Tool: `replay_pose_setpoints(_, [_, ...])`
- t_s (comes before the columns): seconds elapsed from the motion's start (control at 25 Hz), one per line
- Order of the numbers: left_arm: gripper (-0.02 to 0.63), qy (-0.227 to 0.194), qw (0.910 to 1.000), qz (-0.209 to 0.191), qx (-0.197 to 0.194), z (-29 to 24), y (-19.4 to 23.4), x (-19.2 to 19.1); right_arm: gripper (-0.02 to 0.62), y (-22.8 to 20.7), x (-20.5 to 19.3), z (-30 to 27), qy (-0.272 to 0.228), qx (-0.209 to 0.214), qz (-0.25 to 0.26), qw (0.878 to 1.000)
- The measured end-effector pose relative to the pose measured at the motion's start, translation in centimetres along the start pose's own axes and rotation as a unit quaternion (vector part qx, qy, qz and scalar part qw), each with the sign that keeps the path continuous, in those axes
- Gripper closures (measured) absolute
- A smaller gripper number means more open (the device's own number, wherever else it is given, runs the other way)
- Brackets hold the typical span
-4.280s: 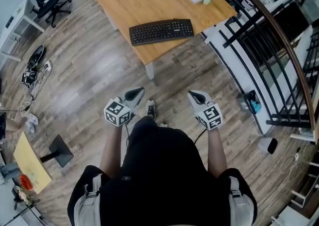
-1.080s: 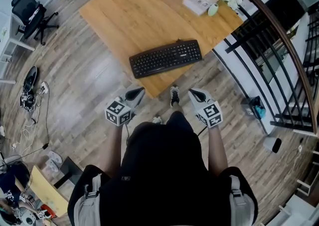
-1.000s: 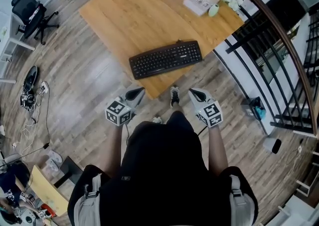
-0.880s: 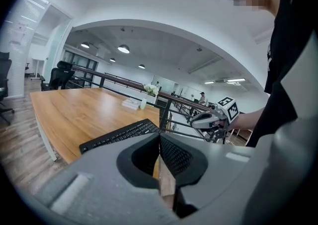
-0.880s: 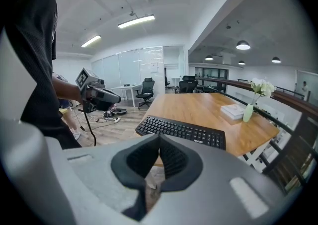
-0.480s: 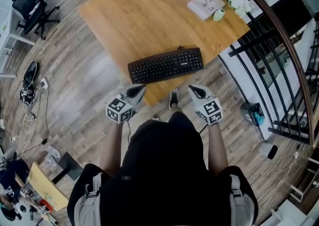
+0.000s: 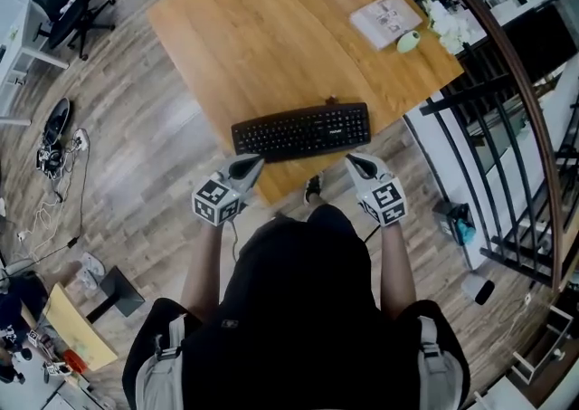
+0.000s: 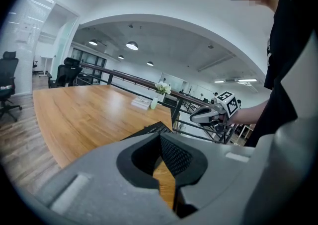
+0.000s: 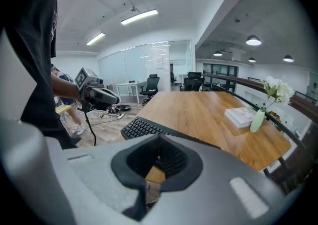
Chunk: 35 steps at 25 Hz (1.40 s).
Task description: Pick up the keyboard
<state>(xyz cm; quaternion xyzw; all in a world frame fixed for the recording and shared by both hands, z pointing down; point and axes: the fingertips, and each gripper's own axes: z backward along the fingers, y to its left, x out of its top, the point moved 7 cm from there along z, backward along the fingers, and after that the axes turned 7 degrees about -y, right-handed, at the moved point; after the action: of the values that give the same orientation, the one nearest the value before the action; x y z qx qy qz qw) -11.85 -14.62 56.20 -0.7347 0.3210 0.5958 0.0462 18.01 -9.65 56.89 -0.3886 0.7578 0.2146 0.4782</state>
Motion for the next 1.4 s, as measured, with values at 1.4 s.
replay_pose_setpoints(1.4, [0.592, 0.076, 0.9775, 0.075, 0.182, -0.6, 9.8, -7.2, 0.592, -11.1, -8.0, -6.9, 0.135, 0.057, -0.075, 0.986])
